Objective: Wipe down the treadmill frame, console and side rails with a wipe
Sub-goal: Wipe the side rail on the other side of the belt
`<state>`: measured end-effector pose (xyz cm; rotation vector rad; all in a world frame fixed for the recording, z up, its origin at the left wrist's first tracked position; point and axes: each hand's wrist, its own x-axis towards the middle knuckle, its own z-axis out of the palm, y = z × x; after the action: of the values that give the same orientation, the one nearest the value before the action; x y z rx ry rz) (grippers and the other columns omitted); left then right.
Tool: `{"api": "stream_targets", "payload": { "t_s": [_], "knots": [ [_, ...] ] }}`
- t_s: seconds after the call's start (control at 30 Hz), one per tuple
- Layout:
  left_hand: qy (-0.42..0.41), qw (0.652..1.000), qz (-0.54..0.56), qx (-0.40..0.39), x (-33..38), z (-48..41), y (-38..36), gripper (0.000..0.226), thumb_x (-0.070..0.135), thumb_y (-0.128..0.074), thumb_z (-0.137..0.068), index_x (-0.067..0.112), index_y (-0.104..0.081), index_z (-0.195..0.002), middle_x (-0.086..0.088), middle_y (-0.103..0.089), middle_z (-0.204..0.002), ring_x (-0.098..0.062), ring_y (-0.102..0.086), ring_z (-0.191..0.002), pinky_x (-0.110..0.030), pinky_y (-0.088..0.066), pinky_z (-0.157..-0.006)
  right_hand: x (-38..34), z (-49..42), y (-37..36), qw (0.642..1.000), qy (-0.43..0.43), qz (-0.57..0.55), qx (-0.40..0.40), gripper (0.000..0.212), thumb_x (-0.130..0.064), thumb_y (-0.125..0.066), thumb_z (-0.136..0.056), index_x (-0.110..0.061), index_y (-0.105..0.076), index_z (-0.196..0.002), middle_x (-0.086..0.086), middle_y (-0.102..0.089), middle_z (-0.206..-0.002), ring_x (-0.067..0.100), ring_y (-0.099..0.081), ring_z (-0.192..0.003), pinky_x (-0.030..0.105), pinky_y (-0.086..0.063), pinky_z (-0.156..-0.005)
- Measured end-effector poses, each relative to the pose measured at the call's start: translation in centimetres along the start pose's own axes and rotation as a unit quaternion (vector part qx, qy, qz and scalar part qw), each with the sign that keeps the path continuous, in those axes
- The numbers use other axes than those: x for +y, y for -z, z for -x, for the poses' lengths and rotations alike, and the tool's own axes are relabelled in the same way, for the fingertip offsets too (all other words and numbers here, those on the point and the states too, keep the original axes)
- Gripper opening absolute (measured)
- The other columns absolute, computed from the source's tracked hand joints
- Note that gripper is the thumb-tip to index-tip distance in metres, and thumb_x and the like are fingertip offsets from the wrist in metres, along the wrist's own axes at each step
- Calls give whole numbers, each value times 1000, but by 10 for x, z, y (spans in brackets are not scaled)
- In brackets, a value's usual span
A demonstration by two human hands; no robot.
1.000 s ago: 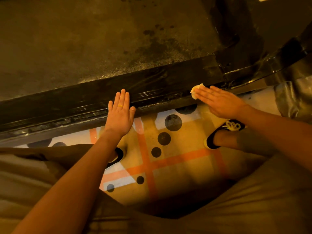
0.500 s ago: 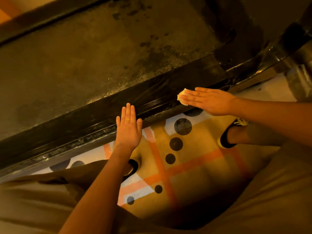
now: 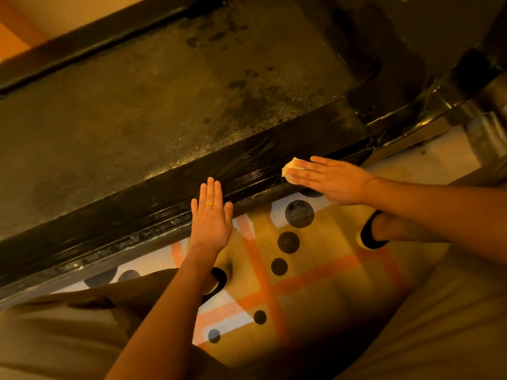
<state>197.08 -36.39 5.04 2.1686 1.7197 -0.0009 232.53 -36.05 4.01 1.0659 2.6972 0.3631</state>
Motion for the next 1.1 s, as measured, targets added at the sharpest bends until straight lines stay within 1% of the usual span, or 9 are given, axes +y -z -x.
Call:
{"api": "stream_targets", "payload": {
  "t_s": [0.13, 0.27, 0.4, 0.57, 0.67, 0.8, 0.9, 1.0, 1.1],
  "knots": [
    [-15, 1000, 2, -17, -5, -2, 7, 59, 38, -22, -110, 17, 0, -160, 0, 10, -167, -16, 15, -151, -43, 3, -124, -49, -49, 13, 999, 12, -35, -11, 99, -10, -59, -82, -16, 3, -159, 4, 9, -166, 27, 9, -153, 42, -3, -124],
    [-43, 999, -12, -28, -14, -5, 14, 59, 36, -24, -110, 15, -3, -160, -3, 7, -168, -20, 8, -154, -43, -1, -124, -27, -57, 18, 997, 72, 2, -3, 100, -8, -62, -79, -17, -2, -158, 3, 1, -166, 25, 1, -154, 41, -4, -123],
    [-18, 1000, -5, -11, -9, 0, 6, 59, 36, -23, -110, 16, -1, -160, -2, 8, -168, -19, 10, -154, -38, 5, -122, 1, -55, 23, 990, 132, 30, -31, 97, -10, -61, -82, -19, -1, -159, 3, 3, -166, 25, 2, -154, 41, -7, -121],
    [-16, 1000, 6, 8, -11, 9, 1, 59, 35, -25, -109, 16, -3, -161, -3, 5, -169, -19, 9, -155, -43, 2, -124, -39, -92, 34, 987, 156, 31, -35, 94, -9, -57, -88, -19, 4, -158, 2, 11, -165, 26, 10, -152, 41, -2, -121],
    [25, 996, 85, 26, -8, 16, 0, 57, 31, -28, -109, 13, -9, -160, -4, 0, -169, -20, 6, -155, -44, 0, -124, -54, -109, 39, 986, 157, 22, -47, 97, -12, -57, -89, -19, 10, -157, 2, 18, -164, 27, 17, -151, 41, 2, -122],
    [121, 939, 296, 126, 30, 37, -11, 54, 21, -35, -108, 10, -20, -159, -6, -13, -168, -18, -3, -155, -37, -12, -126, -44, -114, 48, 979, 183, -22, -82, 100, -13, -60, -88, -22, 13, -156, 0, 17, -165, 24, 18, -151, 40, 5, -121],
    [167, 884, 408, 157, 71, 50, -22, 53, 18, -36, -108, 13, -23, -159, -5, -19, -167, -18, -19, -152, -27, -20, -122, -33, -119, 56, 967, 202, -106, -114, 97, -12, -59, -89, -24, 8, -157, -3, 14, -164, 18, 16, -152, 36, 5, -121],
    [189, 840, 477, 174, 103, 49, -24, 54, 20, -35, -108, 15, -20, -160, -7, -25, -165, -20, -31, -148, -36, -29, -121, -15, -115, 58, 967, 157, -168, -106, 80, -19, -52, -96, -21, -2, -158, -3, 7, -164, 16, 8, -152, 35, 0, -121],
    [196, 810, 536, 134, 130, 40, -17, 60, 25, -36, -109, 18, -8, -162, -7, -8, -169, -17, -12, -153, -35, -19, -124, 1, -108, 51, 973, 61, -203, -94, 70, -39, -38, -101, -17, -5, -158, -2, 4, -165, 18, 3, -153, 42, -8, -124]
  ]
}}
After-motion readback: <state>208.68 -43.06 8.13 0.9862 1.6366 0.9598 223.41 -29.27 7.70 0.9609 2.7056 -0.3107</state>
